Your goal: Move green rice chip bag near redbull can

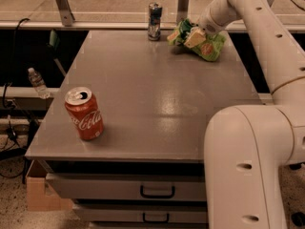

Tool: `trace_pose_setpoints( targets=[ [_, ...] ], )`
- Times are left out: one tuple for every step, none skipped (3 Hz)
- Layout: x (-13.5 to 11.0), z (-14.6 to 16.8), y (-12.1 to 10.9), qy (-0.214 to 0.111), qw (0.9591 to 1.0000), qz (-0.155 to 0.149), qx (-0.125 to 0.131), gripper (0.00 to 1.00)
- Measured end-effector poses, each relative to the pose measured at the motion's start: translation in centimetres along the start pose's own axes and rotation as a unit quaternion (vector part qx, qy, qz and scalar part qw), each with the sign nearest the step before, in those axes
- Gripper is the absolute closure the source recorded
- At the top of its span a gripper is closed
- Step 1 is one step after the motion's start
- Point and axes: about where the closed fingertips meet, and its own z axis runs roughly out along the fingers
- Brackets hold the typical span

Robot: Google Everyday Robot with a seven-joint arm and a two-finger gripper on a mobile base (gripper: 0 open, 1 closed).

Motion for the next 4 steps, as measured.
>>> trace_pose_setpoints(
  targets=[
    [-0.4,0.7,0.0,0.001,1.0000,0.003,-0.001,0.36],
    [-1.2,1.1,0.0,-0.002,1.0000,0.003,-0.003,0.13],
    [-2.2,1.5,0.3,-0.006,1.0000,0.000,-0.007,0.00],
    [-3.1,1.6,0.4,-0.011,0.9999,-0.006,-0.011,0.00]
  ],
)
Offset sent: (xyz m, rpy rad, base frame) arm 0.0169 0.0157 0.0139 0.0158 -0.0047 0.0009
